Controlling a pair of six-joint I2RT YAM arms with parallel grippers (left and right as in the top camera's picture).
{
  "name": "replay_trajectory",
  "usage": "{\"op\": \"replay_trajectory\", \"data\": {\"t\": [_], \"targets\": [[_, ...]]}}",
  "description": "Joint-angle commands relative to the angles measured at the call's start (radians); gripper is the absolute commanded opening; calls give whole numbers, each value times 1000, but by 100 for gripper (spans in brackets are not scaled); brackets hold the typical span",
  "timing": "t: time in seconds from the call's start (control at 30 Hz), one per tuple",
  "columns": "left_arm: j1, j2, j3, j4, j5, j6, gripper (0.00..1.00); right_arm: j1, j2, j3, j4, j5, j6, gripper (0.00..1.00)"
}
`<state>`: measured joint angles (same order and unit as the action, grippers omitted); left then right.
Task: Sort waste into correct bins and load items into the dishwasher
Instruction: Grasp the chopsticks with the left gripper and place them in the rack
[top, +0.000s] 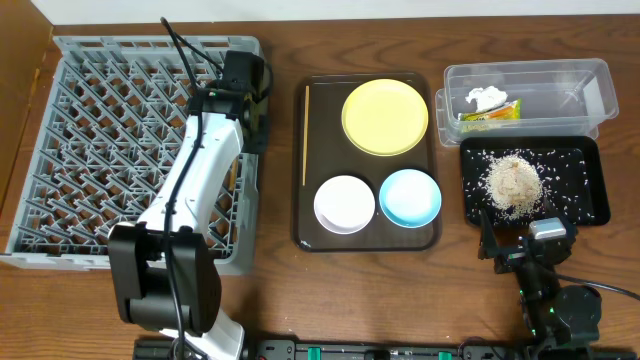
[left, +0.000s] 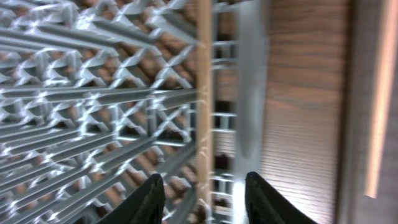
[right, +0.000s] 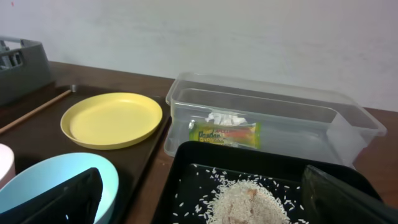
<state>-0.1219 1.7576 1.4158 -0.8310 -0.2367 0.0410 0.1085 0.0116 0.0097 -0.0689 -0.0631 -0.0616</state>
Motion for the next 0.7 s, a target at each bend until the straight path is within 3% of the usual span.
{"op": "replay_trajectory", "data": {"t": [0.0, 0.1, 0.33, 0.67], "targets": [[-57, -51, 27, 26, 267, -17, 44, -3, -6, -4, 1, 0, 12, 99], [-113, -40, 26, 75, 333, -39, 45, -3, -6, -4, 1, 0, 12, 99], [-211, 83, 7, 253, 129, -136, 40, -3, -6, -4, 1, 0, 12, 99], [-215, 284, 7, 343, 86, -152, 40, -3, -6, -4, 1, 0, 12, 99]]}}
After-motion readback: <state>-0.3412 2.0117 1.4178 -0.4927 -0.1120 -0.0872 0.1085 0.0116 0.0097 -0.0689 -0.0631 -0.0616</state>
